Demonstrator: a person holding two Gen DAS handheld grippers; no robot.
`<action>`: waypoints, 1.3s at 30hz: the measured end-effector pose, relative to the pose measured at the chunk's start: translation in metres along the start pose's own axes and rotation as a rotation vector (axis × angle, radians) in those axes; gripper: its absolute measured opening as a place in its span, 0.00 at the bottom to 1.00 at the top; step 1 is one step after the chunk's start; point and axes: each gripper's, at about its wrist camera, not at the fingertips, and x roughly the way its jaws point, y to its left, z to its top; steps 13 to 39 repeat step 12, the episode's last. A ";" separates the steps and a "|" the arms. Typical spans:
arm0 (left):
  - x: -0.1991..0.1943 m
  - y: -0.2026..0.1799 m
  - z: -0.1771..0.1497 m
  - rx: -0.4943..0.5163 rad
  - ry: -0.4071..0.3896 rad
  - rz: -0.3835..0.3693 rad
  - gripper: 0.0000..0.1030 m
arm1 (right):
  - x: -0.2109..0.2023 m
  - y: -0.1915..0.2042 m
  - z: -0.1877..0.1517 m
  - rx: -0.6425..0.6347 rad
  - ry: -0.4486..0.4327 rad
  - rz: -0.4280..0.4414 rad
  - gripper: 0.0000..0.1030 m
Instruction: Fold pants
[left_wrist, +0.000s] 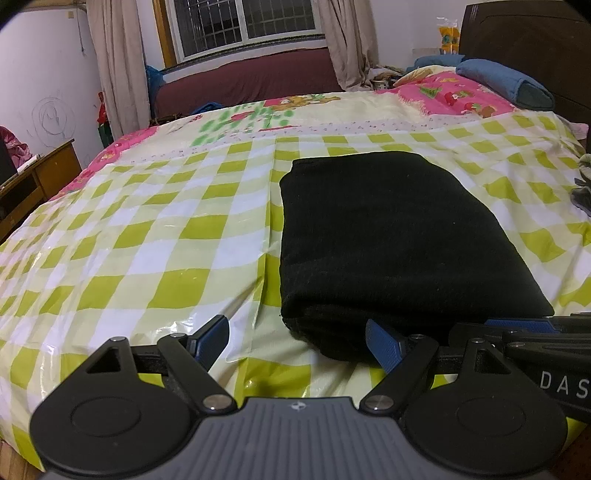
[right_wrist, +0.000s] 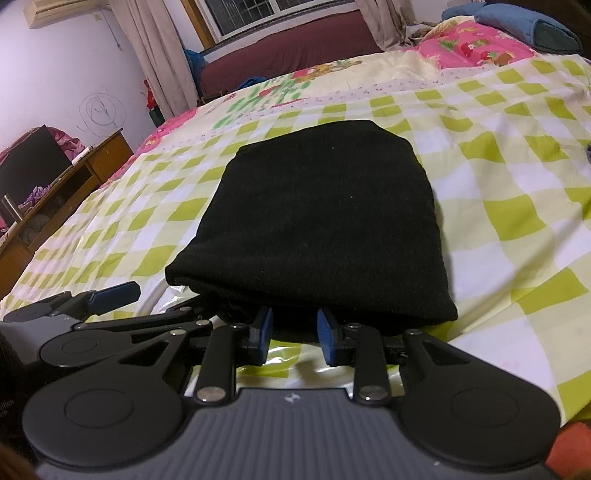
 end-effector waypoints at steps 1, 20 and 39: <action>0.000 0.000 0.000 -0.001 0.001 0.000 0.90 | 0.000 0.000 -0.001 0.000 0.000 0.000 0.29; 0.000 -0.001 0.000 -0.008 0.002 0.009 0.89 | 0.000 -0.002 0.001 -0.004 0.002 0.007 0.29; 0.000 -0.001 0.000 -0.008 0.002 0.009 0.89 | 0.000 -0.002 0.001 -0.004 0.002 0.007 0.29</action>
